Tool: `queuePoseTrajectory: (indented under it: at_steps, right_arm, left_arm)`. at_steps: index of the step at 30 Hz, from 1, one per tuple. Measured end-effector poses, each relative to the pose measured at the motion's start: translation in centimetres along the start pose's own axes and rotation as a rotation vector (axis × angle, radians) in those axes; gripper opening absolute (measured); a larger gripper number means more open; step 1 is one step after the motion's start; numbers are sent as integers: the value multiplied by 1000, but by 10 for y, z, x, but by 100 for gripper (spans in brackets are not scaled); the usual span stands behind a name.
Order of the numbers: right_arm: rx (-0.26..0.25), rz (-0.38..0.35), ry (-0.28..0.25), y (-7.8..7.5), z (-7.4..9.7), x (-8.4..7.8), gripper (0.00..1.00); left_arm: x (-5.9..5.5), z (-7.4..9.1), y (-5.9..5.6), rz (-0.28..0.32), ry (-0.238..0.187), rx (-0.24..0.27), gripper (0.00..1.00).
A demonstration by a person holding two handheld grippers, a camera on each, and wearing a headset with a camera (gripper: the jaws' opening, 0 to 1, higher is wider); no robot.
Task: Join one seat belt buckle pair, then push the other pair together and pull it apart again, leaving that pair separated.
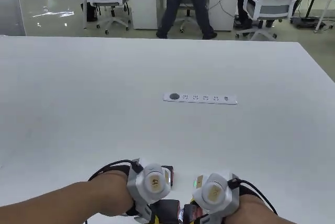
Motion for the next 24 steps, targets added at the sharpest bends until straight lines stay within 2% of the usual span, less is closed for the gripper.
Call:
queuePoseTrajectory:
  at_steps: [2, 4, 6, 8, 10, 14, 19, 22, 24]
  right_arm:
    - [-12, 6, 0, 2, 0, 1, 35]
    - [-12, -14, -4, 2, 0, 1, 36]
    - [-8, -41, -10, 2, 2, 1, 36]
    - [-1, -64, -32, 1, 8, 4, 36]
    - [11, -77, -48, 2, 15, 6, 35]
    - [22, -57, -69, 5, 28, 8, 35]
    - [9, -60, -82, -4, 46, 8, 39]
    - [-9, -54, -79, -15, 51, 4, 40]
    - [-19, -54, -75, -22, 50, -1, 39]
  left_arm:
    - [-1, 1, 0, 57, 8, 4, 35]
    - [-3, 0, -2, 37, 3, 6, 39]
    - [-8, 1, -6, 41, 14, 12, 48]
    - [-8, 8, -8, 37, -18, 25, 49]
    - [-8, 8, -4, 77, -48, 28, 49]
    - [-5, 30, -1, 73, -80, 48, 50]
    - [-6, 49, 17, 84, -114, 71, 51]
    - [-7, 54, 34, 81, -148, 96, 53]
    - [-9, 56, 45, 112, -146, 122, 56]
Point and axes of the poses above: the centre of the closed fingertips' face, and the gripper's own axes: z roughly backward along the fingers, y roughly to its left, x roughly out of its top, the point moved 6 cm from there along z, roughly backward along the fingers, and after that the axes turned 11 degrees about y, right-handed, at the moved point
